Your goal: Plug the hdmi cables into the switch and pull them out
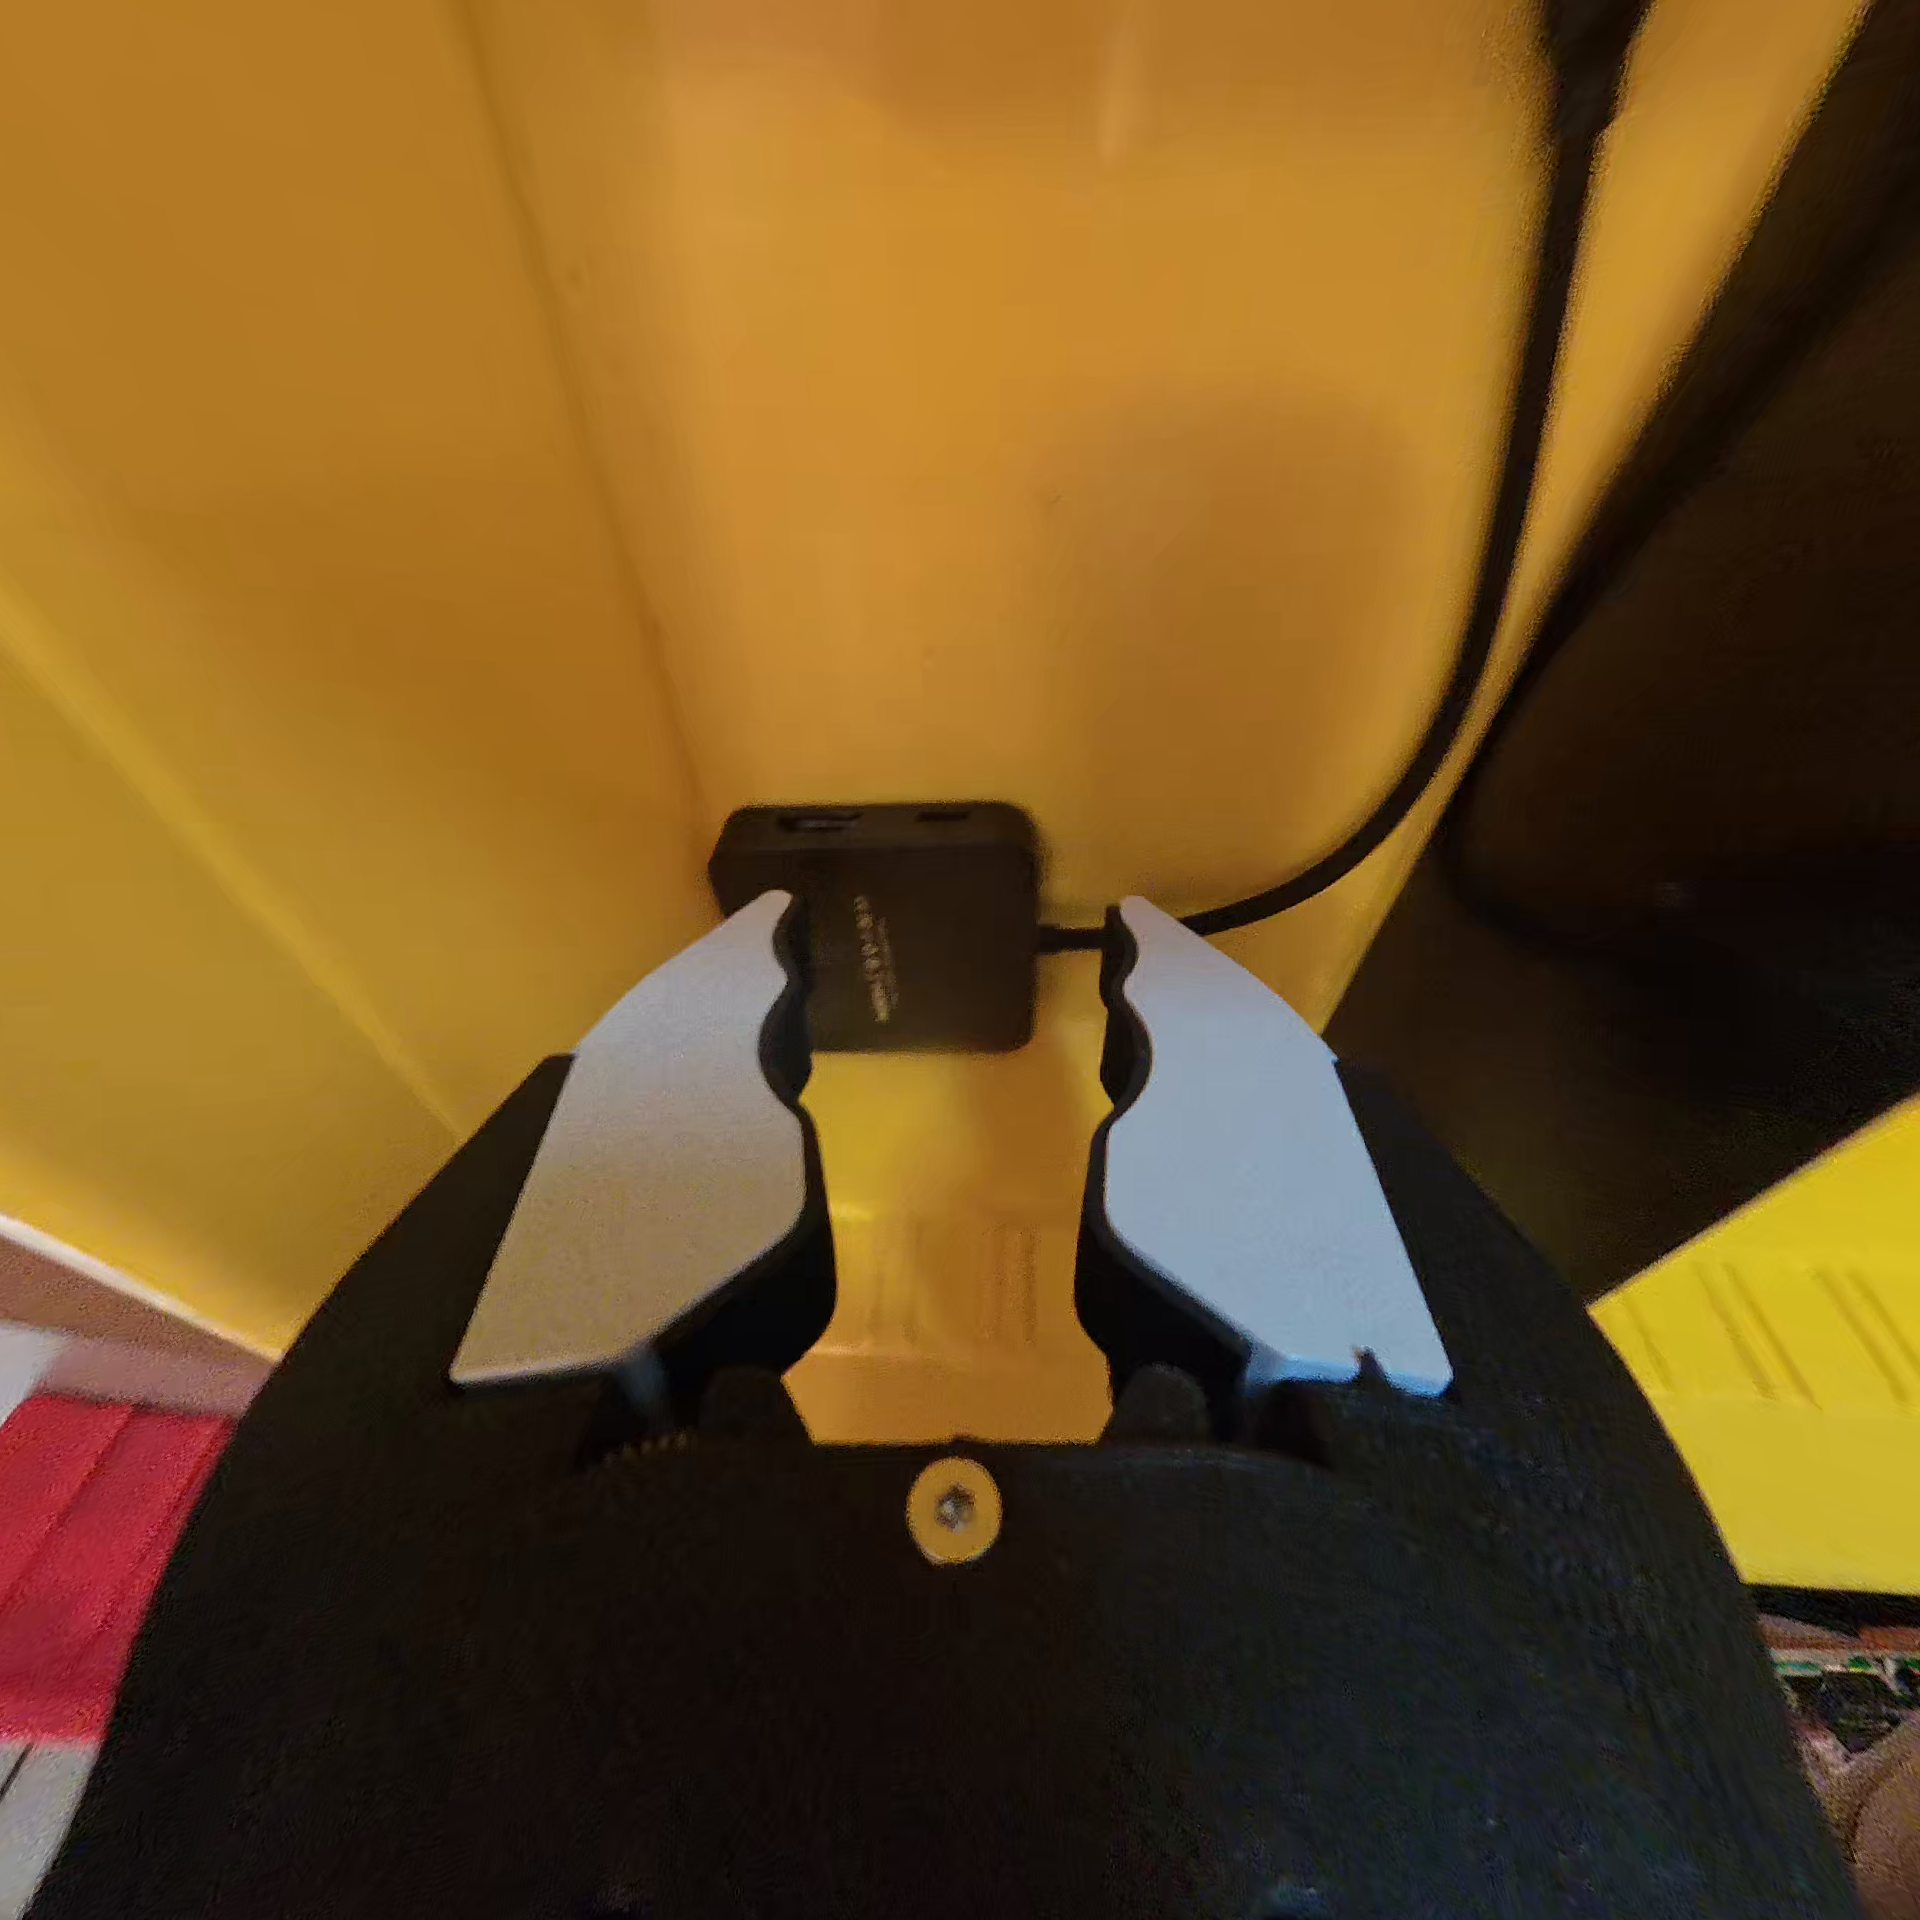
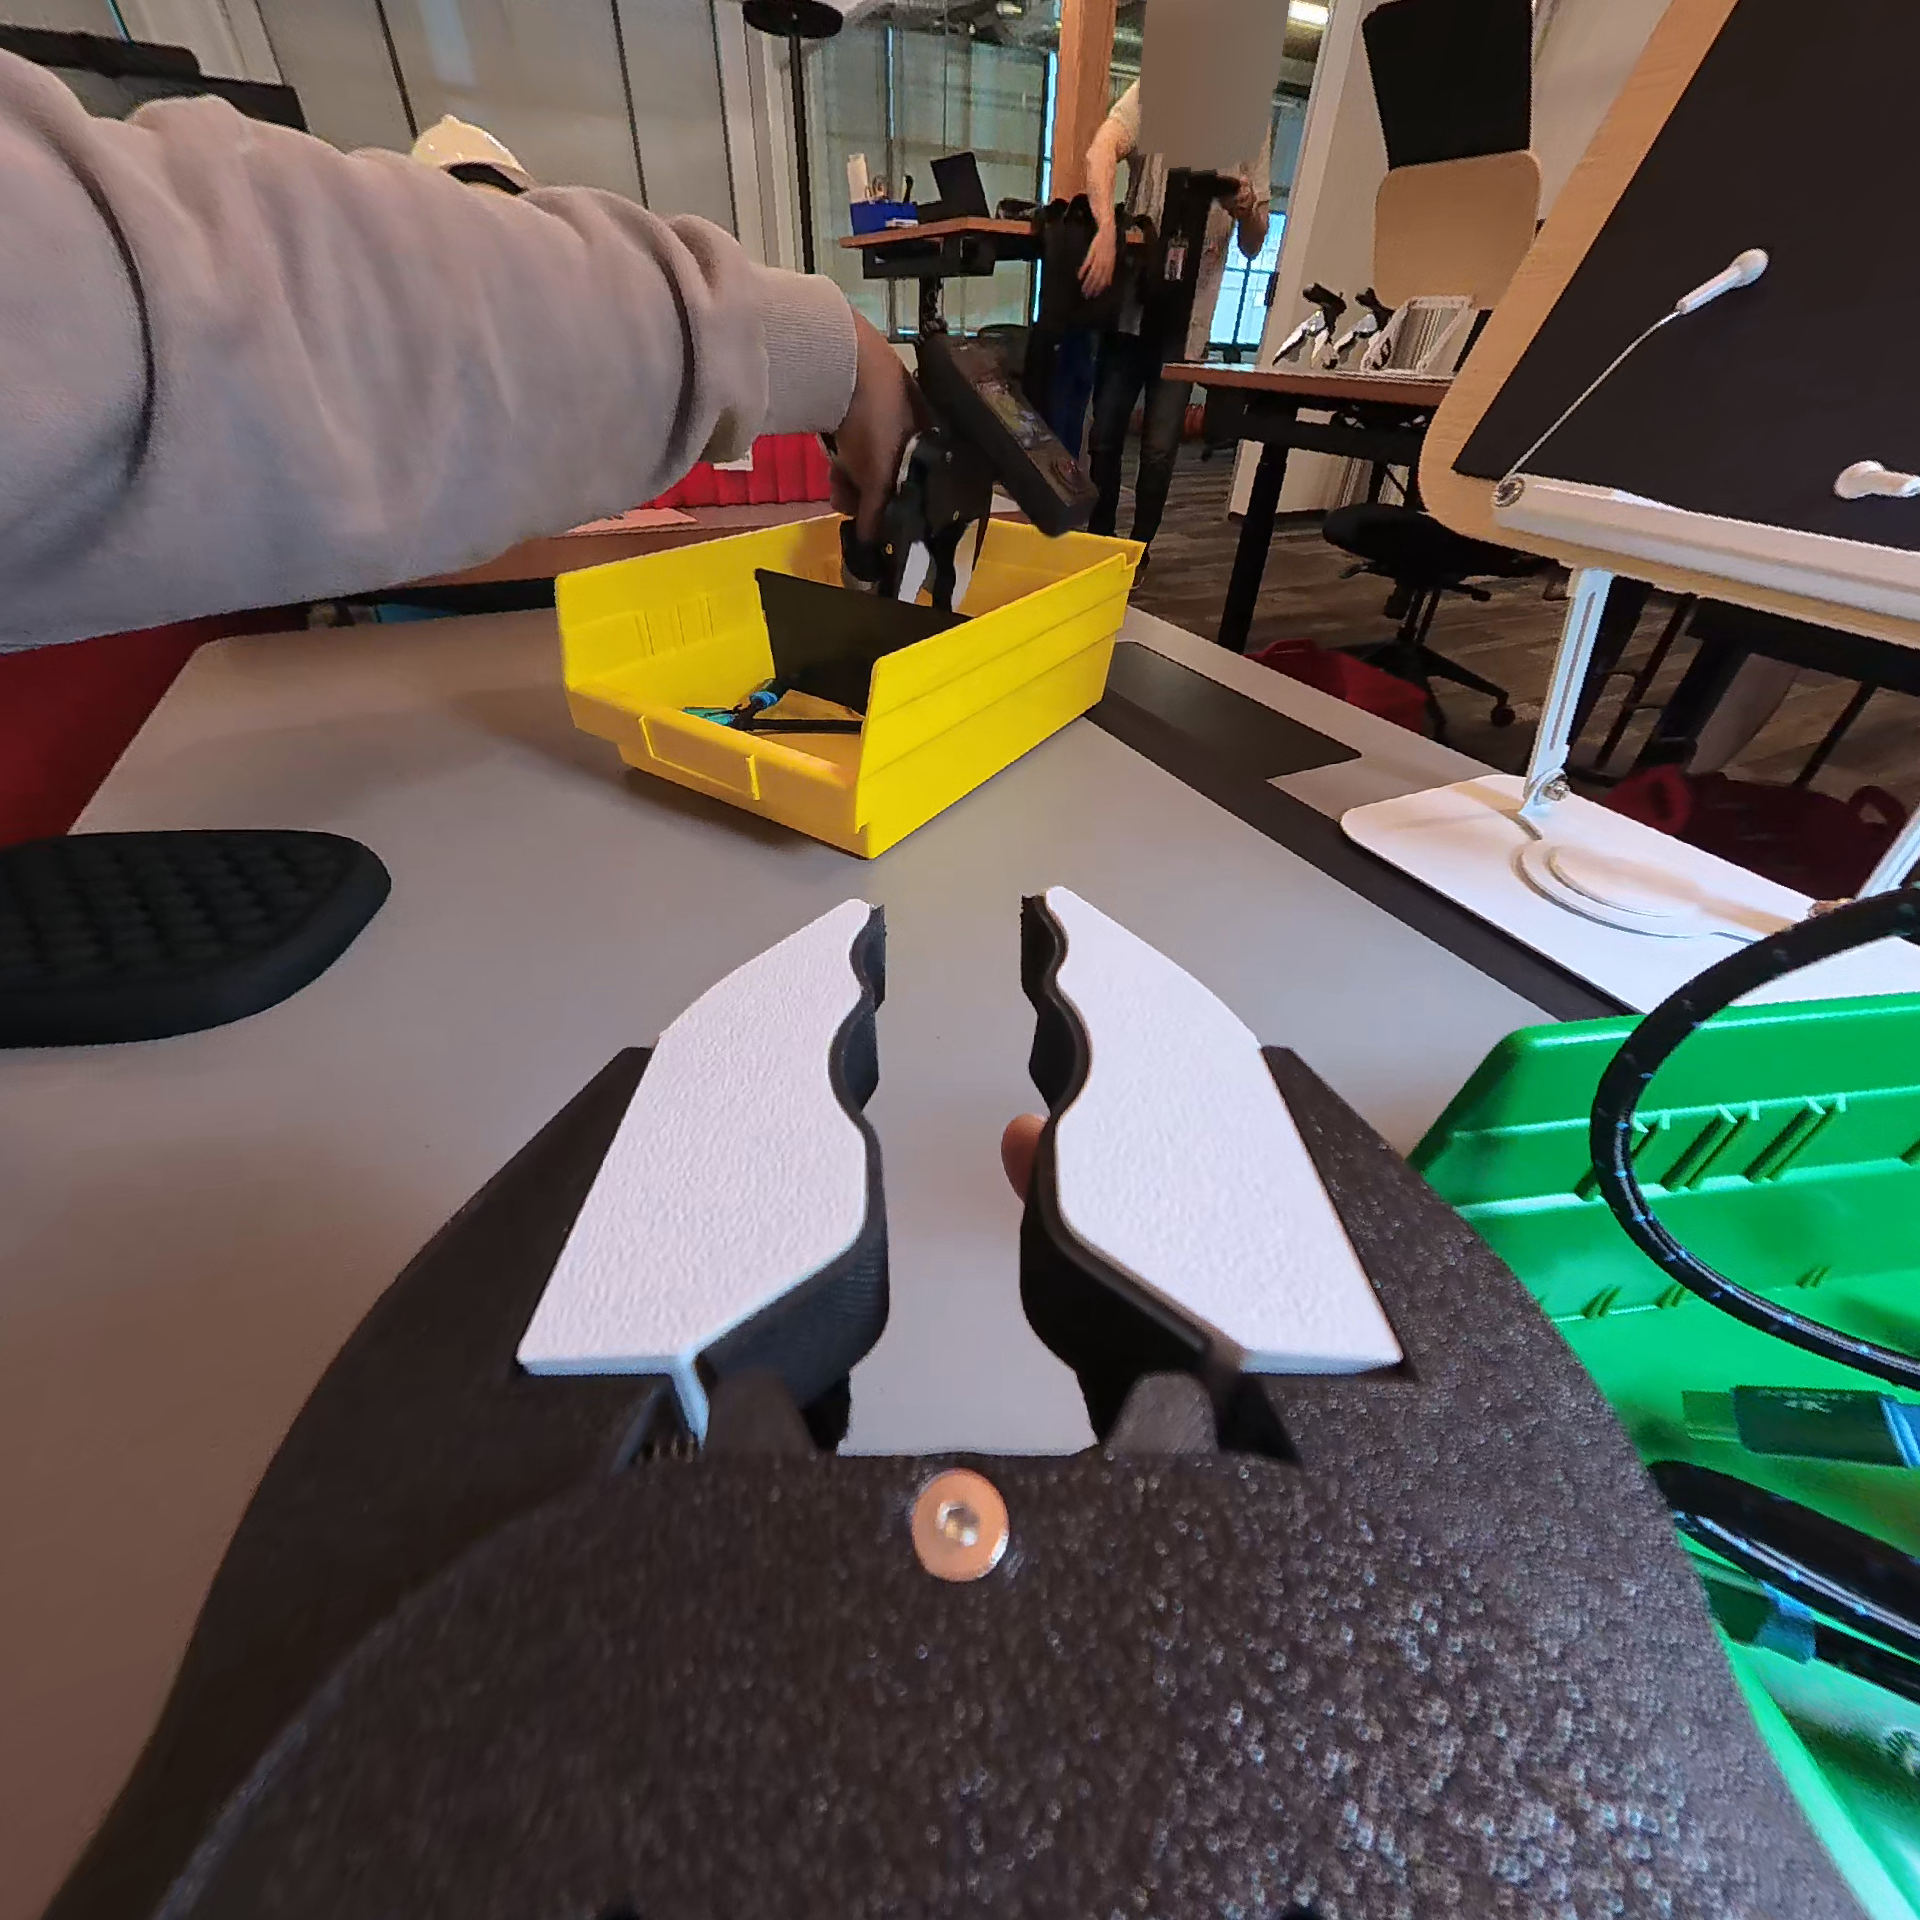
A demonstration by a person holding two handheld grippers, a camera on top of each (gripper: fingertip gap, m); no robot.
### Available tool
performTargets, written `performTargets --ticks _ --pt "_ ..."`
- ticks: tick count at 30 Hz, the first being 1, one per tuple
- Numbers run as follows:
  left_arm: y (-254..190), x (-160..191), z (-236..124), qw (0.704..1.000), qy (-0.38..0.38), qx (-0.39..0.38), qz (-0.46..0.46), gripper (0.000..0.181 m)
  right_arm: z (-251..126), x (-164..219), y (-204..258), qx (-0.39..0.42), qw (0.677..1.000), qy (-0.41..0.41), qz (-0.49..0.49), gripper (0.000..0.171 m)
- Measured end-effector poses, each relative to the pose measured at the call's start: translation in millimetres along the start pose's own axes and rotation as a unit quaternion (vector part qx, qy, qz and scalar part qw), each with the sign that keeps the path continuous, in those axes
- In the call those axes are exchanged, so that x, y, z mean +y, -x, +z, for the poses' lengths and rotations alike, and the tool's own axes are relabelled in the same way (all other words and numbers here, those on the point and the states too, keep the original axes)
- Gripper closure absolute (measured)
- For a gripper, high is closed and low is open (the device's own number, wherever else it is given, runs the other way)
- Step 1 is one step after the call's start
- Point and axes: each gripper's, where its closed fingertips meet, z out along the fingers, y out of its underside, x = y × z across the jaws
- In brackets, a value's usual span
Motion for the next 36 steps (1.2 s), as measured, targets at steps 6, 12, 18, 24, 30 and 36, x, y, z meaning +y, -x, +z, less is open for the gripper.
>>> performTargets --ticks 6,12,18,24,30,36 --pt "5 25 15 0.998 0.044 -0.023 -0.035 0.110 3 1 3 -0.011 1.000 0.000 0.005 0.146" --pt "15 26 20 0.998 0.036 -0.057 -0.021 0.121 3 1 9 -0.018 1.000 0.007 -0.004 0.146" --pt "14 12 9 0.994 -0.033 -0.097 0.027 0.159 1 -1 10 -0.009 1.000 0.012 -0.026 0.146" --pt "0 -14 -20 0.982 -0.158 -0.097 0.030 0.181 4 0 14 -0.012 0.999 0.020 -0.036 0.147" --pt "6 -15 -48 0.977 -0.186 -0.089 -0.056 0.181 4 -4 18 -0.014 0.999 0.018 -0.041 0.147" --pt "7 -3 -24 0.991 -0.088 -0.080 -0.067 0.162 1 -4 17 -0.013 0.999 0.021 -0.043 0.147"
